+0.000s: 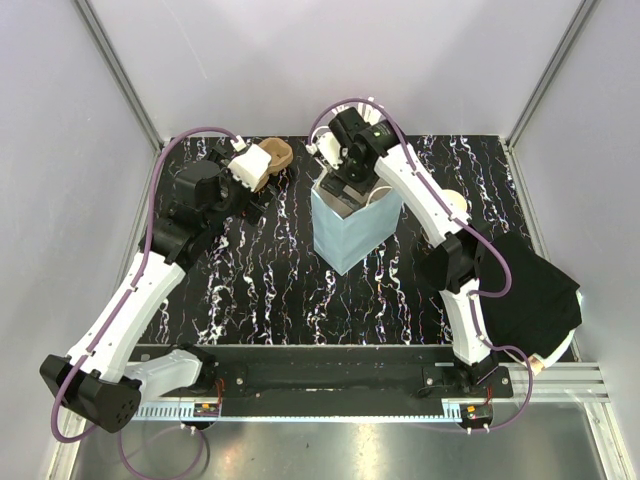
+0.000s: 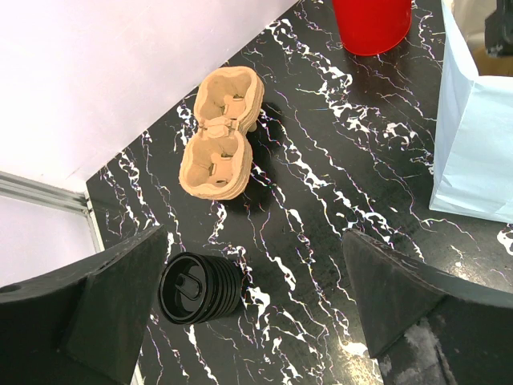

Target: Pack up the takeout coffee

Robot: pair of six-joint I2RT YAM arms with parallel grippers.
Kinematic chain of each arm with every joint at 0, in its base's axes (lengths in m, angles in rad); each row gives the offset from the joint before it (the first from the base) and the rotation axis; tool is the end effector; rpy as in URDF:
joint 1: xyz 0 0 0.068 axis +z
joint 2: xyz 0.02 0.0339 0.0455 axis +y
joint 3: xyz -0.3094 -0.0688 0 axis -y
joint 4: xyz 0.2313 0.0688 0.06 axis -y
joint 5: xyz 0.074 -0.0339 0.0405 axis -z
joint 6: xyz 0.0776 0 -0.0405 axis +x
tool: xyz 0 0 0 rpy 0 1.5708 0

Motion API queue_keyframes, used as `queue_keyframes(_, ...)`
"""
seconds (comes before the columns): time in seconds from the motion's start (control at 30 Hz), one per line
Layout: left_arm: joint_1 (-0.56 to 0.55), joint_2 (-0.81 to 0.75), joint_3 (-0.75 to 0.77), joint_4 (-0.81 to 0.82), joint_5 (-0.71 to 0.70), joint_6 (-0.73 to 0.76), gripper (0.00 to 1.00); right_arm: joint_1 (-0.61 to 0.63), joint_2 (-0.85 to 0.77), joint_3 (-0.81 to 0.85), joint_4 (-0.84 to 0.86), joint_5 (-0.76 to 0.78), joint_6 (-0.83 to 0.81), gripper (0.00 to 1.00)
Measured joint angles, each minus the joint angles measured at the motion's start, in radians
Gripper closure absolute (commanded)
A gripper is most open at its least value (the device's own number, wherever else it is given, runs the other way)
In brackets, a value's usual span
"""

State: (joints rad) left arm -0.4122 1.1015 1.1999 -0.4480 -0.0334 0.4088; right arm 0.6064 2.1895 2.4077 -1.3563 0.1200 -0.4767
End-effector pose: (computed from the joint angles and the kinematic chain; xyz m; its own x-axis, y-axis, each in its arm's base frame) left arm 0.2271 -0.0965 0.4200 -0.1402 0.4949 -0.8575 0.4658 0.7973 0.3840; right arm 0.3961 0.2634 0.3371 -0.4221 -0.8472 -0.3227 -0.8084 0.5129 -0.2890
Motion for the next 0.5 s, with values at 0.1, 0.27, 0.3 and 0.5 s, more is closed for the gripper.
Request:
queue_keyframes(0.1, 0.000, 0.000, 0.000, 0.000, 0.000, 0.000, 0.01, 0.000, 0.000, 0.023, -0.002, 0.025, -0.003, 0.00)
queue_keyframes(0.27, 0.000, 0.000, 0.000, 0.000, 0.000, 0.000, 0.01, 0.000, 0.000, 0.060, 0.000, 0.074, -0.014, 0.00)
queue_keyframes(0.3, 0.000, 0.000, 0.000, 0.000, 0.000, 0.000, 0.01, 0.000, -0.002, 0.065, 0.000, 0.083, -0.017, 0.00)
queue_keyframes(0.5, 0.000, 0.000, 0.000, 0.000, 0.000, 0.000, 0.01, 0.000, -0.021, 0.073, 0.000, 0.115, -0.026, 0.00)
